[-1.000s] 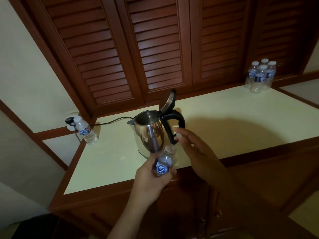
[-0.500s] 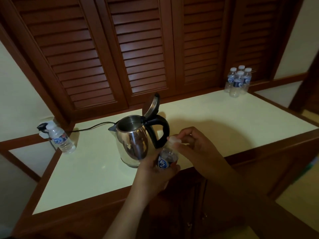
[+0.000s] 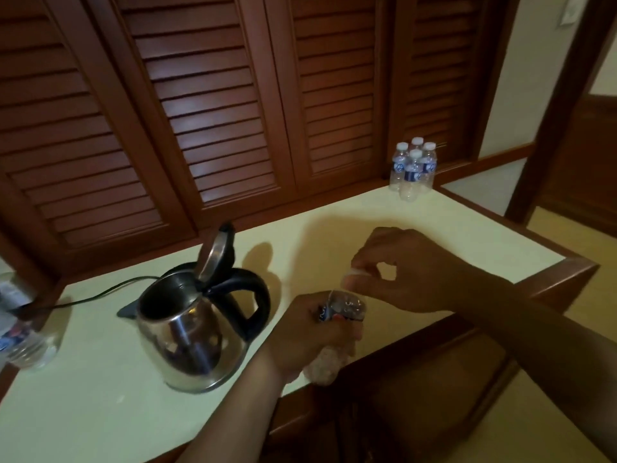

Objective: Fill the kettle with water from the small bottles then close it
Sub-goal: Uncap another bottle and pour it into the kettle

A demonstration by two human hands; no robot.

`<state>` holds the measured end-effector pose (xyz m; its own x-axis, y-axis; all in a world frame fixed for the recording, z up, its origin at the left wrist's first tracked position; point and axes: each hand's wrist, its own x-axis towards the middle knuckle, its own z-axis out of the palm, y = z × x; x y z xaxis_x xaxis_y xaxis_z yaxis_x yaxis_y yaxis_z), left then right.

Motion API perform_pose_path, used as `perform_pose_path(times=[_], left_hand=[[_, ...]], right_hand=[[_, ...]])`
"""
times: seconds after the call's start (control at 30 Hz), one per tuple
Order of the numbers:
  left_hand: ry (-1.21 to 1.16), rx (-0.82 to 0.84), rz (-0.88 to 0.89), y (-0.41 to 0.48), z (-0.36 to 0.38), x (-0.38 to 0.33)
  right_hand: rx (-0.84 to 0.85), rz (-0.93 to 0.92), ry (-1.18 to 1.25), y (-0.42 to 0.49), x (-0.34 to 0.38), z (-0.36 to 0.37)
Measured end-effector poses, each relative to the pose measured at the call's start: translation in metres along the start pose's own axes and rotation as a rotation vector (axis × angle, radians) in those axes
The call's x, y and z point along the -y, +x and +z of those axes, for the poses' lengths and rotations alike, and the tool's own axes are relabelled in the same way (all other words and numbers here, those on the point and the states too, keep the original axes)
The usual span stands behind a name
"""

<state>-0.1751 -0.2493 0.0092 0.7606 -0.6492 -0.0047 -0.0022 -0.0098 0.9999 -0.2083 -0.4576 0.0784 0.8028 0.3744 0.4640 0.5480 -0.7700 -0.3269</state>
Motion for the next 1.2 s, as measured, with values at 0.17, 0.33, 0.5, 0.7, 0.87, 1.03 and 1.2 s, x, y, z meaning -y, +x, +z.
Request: perform_pose_path(times=[0.17,0.33,0.5,0.7,0.87,1.03,1.2], left_hand=[[0.357,-0.168,0.148,0.079,0.043,-0.024],[1.205,-0.694,0.393,0.161,0.103,-0.031],[0.807,-0.363,0.292,0.237,0.135,-0.029],[0.756,-0.203,0.187,0.297,0.143,-0.007],[0.513,-0.346,0.091,0.345,0.149,0.022],[0.501,-0.481,0.056,0.406,0.171,0.050],[0.572,-0.576,0.045,0.455,0.187,0.060]], right_hand=[[-0.121,0.183,-0.095,0.010,-0.070,-0.024],[-0.013,0.789,0.106,0.019,-0.141,-0.073],[-0.080,0.640,-0.209,0.013,-0.220,-0.115],[-0.187,0.481,-0.275,0.009,-0.301,-0.118],[-0.294,0.649,0.135,-0.010,-0.335,-0.095],[-0.307,0.759,0.289,-0.041,-0.344,-0.061],[-0.262,0.844,0.254,-0.062,-0.363,-0.042]])
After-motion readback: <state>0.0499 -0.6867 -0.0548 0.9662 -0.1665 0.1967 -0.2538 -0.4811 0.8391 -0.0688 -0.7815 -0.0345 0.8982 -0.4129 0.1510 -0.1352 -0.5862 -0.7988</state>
